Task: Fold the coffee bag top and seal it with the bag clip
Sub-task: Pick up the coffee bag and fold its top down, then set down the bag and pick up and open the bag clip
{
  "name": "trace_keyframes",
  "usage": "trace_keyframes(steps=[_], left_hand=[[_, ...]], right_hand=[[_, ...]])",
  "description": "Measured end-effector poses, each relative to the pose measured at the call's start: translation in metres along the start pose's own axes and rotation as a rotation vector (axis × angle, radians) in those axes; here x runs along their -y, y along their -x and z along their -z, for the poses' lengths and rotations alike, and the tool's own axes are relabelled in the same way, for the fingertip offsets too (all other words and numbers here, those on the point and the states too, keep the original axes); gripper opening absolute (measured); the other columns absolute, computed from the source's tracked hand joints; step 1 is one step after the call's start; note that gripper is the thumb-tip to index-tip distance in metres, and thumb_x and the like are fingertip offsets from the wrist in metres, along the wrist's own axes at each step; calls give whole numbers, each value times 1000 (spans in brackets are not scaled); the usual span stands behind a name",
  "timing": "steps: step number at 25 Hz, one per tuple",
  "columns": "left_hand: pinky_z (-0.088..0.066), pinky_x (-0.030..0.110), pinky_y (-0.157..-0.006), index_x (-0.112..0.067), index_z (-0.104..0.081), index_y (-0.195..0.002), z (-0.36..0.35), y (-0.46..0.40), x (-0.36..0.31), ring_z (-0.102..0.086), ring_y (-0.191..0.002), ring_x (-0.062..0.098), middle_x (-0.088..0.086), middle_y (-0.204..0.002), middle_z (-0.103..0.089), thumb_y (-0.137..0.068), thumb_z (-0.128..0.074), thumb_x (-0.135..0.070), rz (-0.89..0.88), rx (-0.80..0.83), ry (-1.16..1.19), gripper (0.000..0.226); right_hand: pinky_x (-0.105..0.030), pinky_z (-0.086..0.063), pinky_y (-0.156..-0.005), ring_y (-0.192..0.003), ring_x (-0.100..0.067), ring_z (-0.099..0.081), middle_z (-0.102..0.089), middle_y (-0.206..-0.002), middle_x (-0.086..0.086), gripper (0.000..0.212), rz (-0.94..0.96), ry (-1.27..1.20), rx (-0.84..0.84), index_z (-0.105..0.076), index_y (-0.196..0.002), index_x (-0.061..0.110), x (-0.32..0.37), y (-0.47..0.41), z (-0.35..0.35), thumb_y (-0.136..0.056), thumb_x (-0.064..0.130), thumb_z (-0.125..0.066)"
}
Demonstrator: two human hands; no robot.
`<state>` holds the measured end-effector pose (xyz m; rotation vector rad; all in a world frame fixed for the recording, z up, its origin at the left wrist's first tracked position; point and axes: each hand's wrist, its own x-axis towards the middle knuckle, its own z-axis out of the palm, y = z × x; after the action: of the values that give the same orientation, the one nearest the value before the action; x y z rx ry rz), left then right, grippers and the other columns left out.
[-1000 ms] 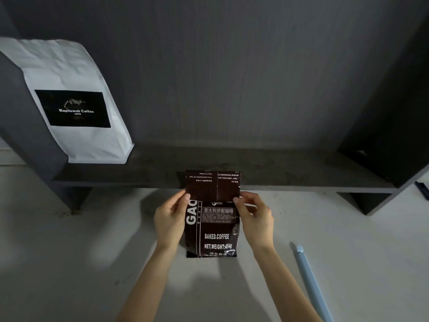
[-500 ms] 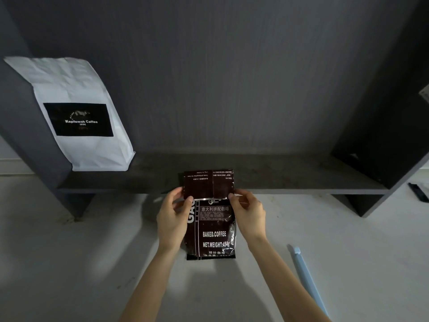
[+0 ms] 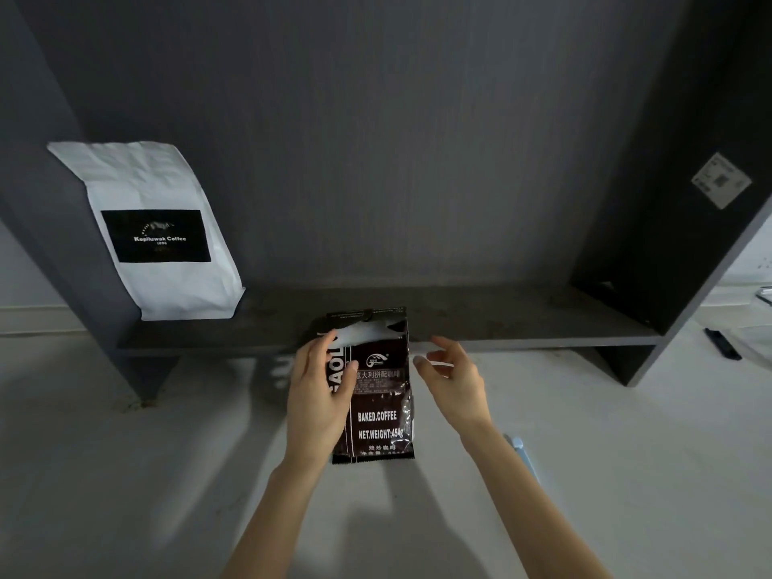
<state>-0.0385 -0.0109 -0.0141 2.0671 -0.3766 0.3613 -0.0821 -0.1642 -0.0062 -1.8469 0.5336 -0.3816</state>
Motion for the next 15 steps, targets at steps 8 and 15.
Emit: trace_keyframes(steps=[8, 15], left_hand=[[-43, 30, -88, -9, -59, -109, -37, 40, -16, -59, -101, 27, 12, -109, -63, -80, -59, -16, -130, 264, -64, 30], [-38, 36, -99, -21, -47, -124, -115, 86, -36, -49, -116, 23, 1, -130, -52, -87, -45, -23, -239, 713, -283, 38]], right_hand=[[-21, -38, -76, -98, -22, -57, -56, -117, -14, 38, -22, 214, -64, -50, -120, 12, -36, 30, 53, -83, 16, -58], [-32, -47, -83, -99, -28, -60, -59, -115, -16, 37, -171, 377, -54, -53, -115, 12, -92, 57, 102, -80, 18, -60]])
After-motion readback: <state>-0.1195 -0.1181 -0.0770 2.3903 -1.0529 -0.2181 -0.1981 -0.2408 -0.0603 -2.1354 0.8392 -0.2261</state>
